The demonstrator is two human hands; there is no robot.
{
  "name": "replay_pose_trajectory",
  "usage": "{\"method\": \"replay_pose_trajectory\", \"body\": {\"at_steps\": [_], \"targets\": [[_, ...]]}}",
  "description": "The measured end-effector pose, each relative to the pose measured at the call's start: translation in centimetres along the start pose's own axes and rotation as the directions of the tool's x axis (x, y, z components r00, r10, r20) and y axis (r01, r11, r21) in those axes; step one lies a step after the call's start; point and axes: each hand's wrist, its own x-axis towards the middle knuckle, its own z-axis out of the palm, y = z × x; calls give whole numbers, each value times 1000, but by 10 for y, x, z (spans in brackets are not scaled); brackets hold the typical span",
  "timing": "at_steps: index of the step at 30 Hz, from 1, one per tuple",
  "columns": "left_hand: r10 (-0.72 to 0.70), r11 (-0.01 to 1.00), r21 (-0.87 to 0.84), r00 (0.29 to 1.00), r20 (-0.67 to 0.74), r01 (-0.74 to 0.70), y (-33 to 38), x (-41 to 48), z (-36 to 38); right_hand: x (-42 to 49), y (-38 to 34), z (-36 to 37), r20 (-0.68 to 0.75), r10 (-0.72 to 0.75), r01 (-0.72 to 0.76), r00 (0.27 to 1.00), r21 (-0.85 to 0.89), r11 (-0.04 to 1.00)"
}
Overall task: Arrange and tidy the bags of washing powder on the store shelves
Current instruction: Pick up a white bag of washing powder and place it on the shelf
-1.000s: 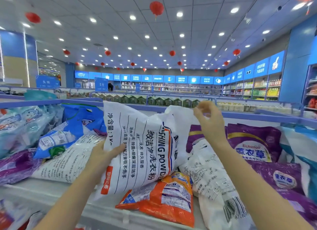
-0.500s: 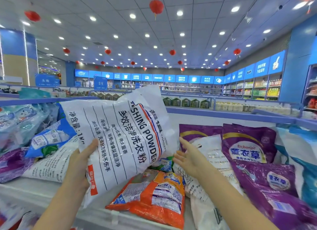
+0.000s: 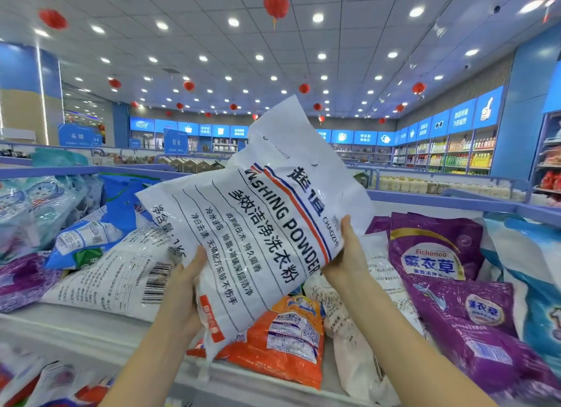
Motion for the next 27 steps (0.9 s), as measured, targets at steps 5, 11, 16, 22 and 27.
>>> {"method": "replay_pose_trajectory", "body": {"at_steps": [5, 11, 16, 22, 27], "targets": [[-37, 999, -15, 999, -26, 36, -26, -2, 15, 4, -38, 11, -167, -175, 157, 970, -119, 980], [-150, 983, -116, 987, -58, 143, -41, -5, 30, 1, -83, 45, -229, -332, 253, 915, -315, 915], [107, 993, -25, 963, -247, -117, -21, -11, 8, -9, -104, 72, -58, -416, 347, 908, -452, 822], [356, 826, 491, 931, -75, -276, 8, 19, 24, -9, -102, 84, -27, -396, 330, 918, -505, 798], [134, 777, 626, 989, -57, -69, 26, 65, 57, -16, -96, 85, 61, -406, 368, 912, -561, 741]]}}
